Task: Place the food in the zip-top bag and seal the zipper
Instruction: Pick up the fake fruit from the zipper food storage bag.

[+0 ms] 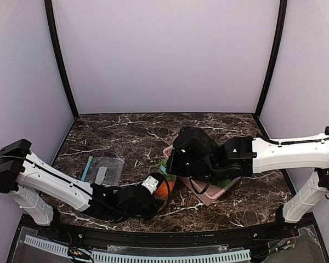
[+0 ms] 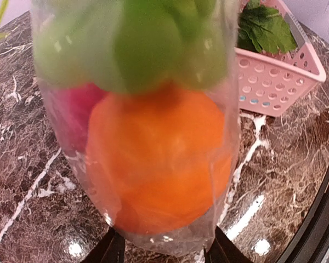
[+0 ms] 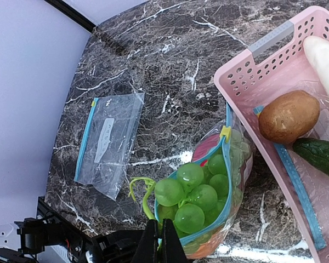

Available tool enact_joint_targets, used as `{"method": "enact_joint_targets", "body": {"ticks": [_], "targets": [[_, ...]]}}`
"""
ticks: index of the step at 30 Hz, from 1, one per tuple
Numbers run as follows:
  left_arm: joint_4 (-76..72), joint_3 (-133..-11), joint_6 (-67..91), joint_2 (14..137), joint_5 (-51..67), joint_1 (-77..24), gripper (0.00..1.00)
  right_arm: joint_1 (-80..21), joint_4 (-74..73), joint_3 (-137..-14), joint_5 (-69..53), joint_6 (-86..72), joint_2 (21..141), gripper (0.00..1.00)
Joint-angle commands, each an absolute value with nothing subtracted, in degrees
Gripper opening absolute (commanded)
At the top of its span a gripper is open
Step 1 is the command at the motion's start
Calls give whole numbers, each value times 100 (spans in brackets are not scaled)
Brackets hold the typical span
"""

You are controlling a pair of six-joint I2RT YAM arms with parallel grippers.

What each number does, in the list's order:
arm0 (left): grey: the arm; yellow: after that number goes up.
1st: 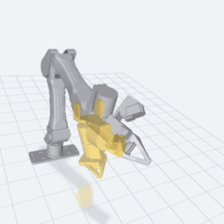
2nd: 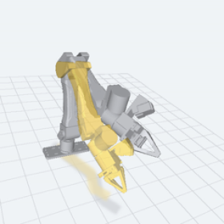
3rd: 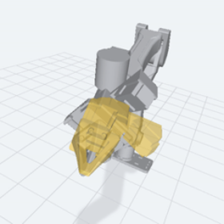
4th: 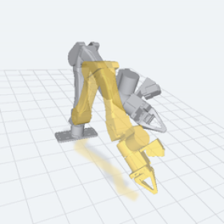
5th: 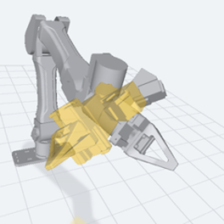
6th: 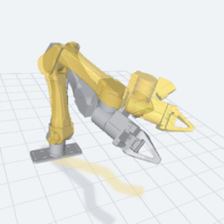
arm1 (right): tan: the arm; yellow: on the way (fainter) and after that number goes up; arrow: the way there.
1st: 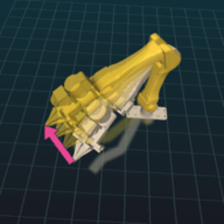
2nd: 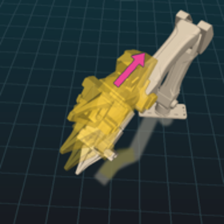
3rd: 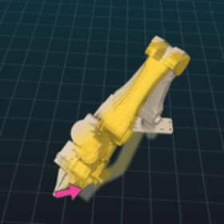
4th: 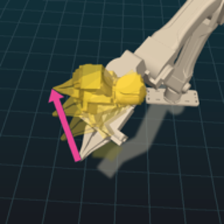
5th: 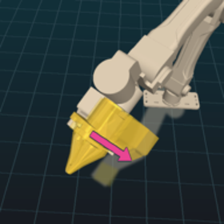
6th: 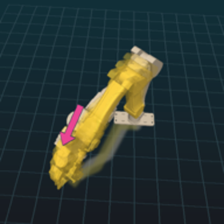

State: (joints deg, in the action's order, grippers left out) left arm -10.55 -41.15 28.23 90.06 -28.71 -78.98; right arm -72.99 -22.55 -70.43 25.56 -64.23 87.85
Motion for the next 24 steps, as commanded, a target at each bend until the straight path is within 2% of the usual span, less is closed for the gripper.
{"method": "enact_joint_targets", "body": {"ticks": [1, 5, 7, 9, 12, 14, 19, 24], "targets": [[-1058, -3870, 2452, 8987, -2636, -7901, 44, -7118, -2078, -7333, 2655, -6114, 8543, 0], [-1164, -3807, 2435, 9004, -2615, -7901, 41, -6964, -2061, -7307, 2519, -6024, 8549, 0], [-1157, -3840, 2483, 8851, -2558, -7901, 42, -6947, -2065, -7289, 2520, -6003, 8536, 0], [-1169, -3882, 2589, 8612, -2468, -7901, 52, -6936, -2064, -7278, 2500, -6002, 8518, 0], [-1243, -3912, 2846, 8216, -2447, -7896, 82, -6937, -2063, -7281, 2486, -6019, 8516, 0], [-1201, -3983, 2996, 8018, -2455, -7878, 96, -6940, -2044, -7301, 2474, -6029, 8537, 0], [-662, -4521, 3583, 8020, -2412, -7652, 99, -6941, -2021, -7396, 2489, -6023, 8648, 0], [-902, -4708, 3994, 8099, -2094, -7346, 99, -6936, -2009, -7532, 2442, -6067, 8784, 0]]}}
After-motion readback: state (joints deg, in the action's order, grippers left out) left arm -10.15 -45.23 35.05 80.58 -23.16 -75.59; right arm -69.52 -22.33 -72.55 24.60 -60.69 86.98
